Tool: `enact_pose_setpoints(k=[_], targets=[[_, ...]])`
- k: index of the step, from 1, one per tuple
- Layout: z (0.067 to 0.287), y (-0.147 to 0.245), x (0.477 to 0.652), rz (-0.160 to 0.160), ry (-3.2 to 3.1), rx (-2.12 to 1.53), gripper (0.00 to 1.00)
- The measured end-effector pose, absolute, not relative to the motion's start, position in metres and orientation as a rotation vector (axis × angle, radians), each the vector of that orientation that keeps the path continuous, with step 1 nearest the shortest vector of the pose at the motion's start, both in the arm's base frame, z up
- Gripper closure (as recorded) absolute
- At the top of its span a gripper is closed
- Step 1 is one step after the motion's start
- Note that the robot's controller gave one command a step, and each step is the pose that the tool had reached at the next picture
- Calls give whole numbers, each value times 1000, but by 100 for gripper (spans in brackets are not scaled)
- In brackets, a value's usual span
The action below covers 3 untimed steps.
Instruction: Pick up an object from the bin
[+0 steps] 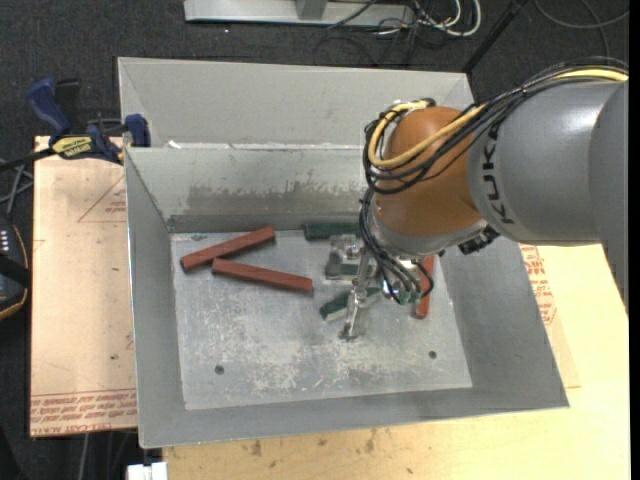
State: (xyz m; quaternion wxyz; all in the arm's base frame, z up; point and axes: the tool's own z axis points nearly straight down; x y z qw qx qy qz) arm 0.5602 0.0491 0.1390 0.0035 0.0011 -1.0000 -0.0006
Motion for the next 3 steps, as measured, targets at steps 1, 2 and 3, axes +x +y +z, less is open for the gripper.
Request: enact_pose_setpoints(k=[1, 2, 3], targets=[[143, 49, 562, -2, -3142, 2, 0], [76, -24, 582, 0, -3147, -52, 100], [76, -24, 582, 0, -3147, -52, 100]])
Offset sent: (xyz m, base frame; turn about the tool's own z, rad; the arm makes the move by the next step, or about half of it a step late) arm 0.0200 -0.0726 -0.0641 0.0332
